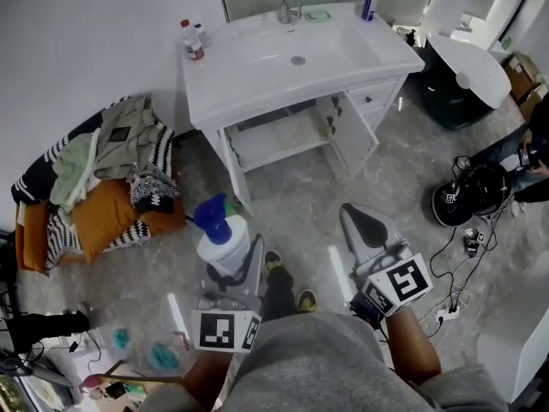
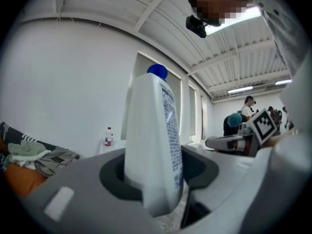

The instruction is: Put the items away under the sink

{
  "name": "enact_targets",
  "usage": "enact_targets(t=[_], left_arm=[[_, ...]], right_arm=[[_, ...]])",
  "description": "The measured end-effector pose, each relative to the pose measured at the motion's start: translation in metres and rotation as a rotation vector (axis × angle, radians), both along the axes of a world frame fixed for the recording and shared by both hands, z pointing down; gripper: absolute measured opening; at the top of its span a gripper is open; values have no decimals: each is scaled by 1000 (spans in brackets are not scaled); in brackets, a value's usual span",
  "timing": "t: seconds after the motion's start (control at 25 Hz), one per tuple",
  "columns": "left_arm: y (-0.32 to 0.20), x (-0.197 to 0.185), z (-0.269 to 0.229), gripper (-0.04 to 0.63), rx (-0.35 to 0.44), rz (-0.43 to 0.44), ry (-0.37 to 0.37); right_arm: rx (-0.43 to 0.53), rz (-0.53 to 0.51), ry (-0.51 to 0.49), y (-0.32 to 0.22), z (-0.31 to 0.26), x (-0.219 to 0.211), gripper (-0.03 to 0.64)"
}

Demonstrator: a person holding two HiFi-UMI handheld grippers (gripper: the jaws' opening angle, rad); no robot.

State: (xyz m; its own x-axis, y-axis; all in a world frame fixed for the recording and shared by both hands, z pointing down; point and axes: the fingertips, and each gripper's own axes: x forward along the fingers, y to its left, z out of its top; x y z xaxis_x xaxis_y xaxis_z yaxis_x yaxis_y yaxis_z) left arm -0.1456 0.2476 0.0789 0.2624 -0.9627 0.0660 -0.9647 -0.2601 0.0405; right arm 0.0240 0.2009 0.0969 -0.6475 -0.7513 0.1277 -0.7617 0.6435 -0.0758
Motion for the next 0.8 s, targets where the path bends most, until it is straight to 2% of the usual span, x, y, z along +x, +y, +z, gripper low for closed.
enact_targets(t=[0.44,0.8], left_arm=[[-78,-20,7,213,-7,76,34],[-113,-32,9,213,-14,150,49]], right_arm=[[-17,7,-6,-68,-1,-32,0],[-39,43,4,-100,4,-47,0]])
